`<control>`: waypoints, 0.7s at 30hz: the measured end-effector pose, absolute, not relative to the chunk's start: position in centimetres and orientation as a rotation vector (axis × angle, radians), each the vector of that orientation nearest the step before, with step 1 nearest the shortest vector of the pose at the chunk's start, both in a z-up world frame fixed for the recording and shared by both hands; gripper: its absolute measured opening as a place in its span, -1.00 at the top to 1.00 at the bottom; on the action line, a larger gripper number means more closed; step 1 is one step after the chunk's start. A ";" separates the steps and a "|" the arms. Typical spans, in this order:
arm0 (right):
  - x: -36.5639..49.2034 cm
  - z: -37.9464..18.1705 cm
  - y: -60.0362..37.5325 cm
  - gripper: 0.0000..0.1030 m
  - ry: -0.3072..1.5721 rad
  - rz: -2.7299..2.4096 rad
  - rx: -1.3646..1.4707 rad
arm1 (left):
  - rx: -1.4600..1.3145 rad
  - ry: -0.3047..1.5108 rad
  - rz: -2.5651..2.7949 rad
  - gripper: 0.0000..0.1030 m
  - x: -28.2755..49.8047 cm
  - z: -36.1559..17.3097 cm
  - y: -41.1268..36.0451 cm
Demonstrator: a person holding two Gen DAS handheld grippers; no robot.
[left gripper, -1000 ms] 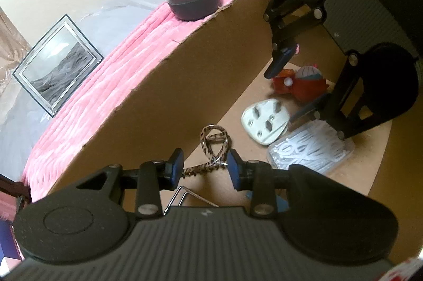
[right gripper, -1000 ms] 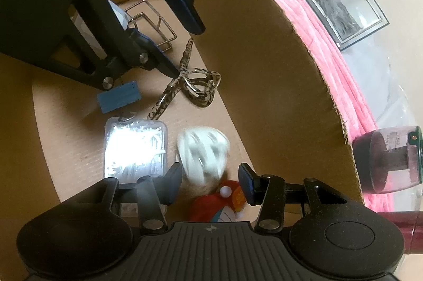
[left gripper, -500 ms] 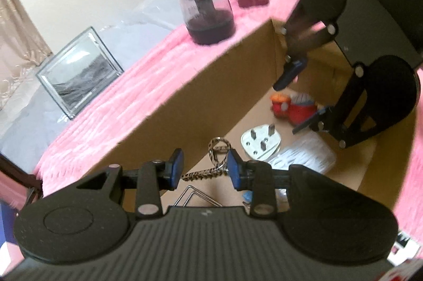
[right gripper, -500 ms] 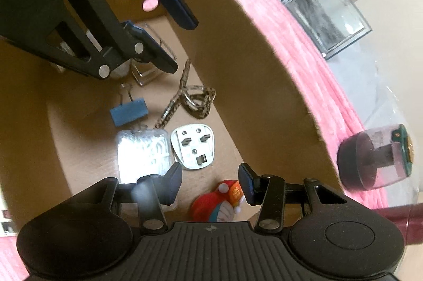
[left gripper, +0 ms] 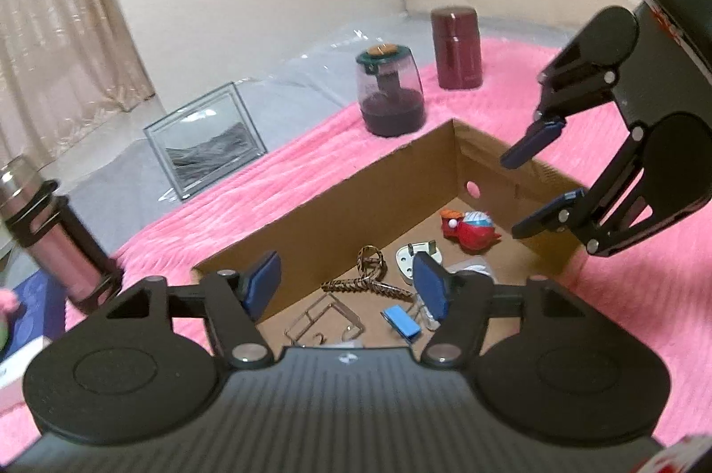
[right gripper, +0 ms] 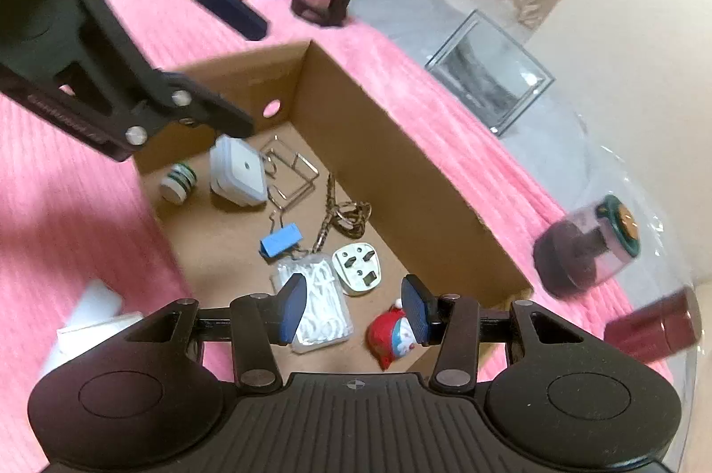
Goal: Organize rigid objects
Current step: 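Lift both tools out of the box and move back to the remaining items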
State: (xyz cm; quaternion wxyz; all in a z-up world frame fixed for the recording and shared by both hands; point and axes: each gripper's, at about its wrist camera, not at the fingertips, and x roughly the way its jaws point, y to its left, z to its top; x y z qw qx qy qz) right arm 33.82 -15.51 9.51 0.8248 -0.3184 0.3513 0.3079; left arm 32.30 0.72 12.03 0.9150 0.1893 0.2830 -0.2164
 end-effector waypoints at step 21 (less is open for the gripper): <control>17.6 11.9 -19.0 -0.38 0.603 0.599 -0.345 | 0.094 0.378 -0.157 -0.83 13.4 11.8 4.9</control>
